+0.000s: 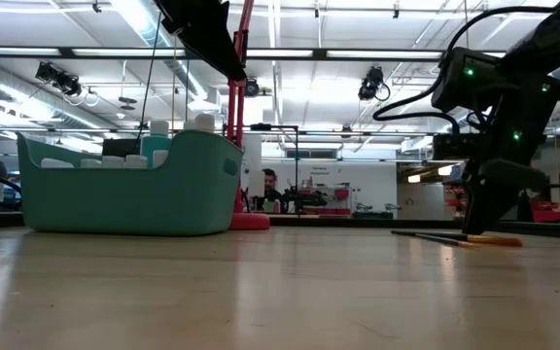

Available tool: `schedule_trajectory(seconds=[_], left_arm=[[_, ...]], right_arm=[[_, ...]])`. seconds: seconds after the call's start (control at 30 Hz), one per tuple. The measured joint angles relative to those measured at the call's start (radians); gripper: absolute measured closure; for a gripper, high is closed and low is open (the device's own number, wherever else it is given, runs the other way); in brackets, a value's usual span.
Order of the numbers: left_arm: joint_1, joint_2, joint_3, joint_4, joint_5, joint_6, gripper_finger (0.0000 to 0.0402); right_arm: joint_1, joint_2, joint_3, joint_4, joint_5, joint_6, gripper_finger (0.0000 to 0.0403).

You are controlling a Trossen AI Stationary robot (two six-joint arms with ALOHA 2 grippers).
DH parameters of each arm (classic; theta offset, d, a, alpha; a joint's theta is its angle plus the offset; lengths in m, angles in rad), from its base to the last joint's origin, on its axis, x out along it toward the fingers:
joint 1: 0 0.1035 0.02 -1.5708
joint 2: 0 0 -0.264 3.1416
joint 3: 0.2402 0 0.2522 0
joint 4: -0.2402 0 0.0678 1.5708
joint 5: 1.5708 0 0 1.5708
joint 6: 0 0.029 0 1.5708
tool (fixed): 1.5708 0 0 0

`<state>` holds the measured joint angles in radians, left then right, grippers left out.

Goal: Pick & Place Paint Supplies
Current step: Put the gold paint brush into the blue cup

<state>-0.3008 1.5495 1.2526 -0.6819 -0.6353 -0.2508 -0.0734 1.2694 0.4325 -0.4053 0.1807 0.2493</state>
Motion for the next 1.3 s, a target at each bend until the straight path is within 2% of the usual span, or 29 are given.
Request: schedule_trajectory(seconds=[0.13, 0.4, 0.7, 0.83, 1.13, 1.3], left_arm=[[0.0, 0.0, 0.0, 0.0, 0.0, 0.0, 0.0288], [-0.005, 0.001, 0.0, 0.0, 0.004, -0.005, 0.0288], [-0.006, 0.001, 0.0, 0.0, 0.027, -0.008, 0.0288], [-0.006, 0.001, 0.0, 0.0, 0.029, -0.011, 0.0288], [-0.006, 0.001, 0.0, 0.0, 0.028, -0.023, 0.0288], [-0.006, 0.001, 0.0, 0.0, 0.028, -0.023, 0.0288]], right_arm=[[-0.002, 0.0, 0.0, -0.004, -0.007, 0.034, 0.0307], [0.005, -0.003, -0.017, 0.006, -0.056, 0.084, 0.0393], [0.005, 0.0, -0.022, 0.055, -0.068, 0.081, 0.0399], [0.005, 0.0, -0.022, 0.067, -0.069, 0.059, 0.0389], [0.005, 0.001, -0.023, 0.074, -0.059, 0.018, 0.0328], [0.006, -0.018, -0.01, 0.029, -0.008, -0.013, 0.03]])
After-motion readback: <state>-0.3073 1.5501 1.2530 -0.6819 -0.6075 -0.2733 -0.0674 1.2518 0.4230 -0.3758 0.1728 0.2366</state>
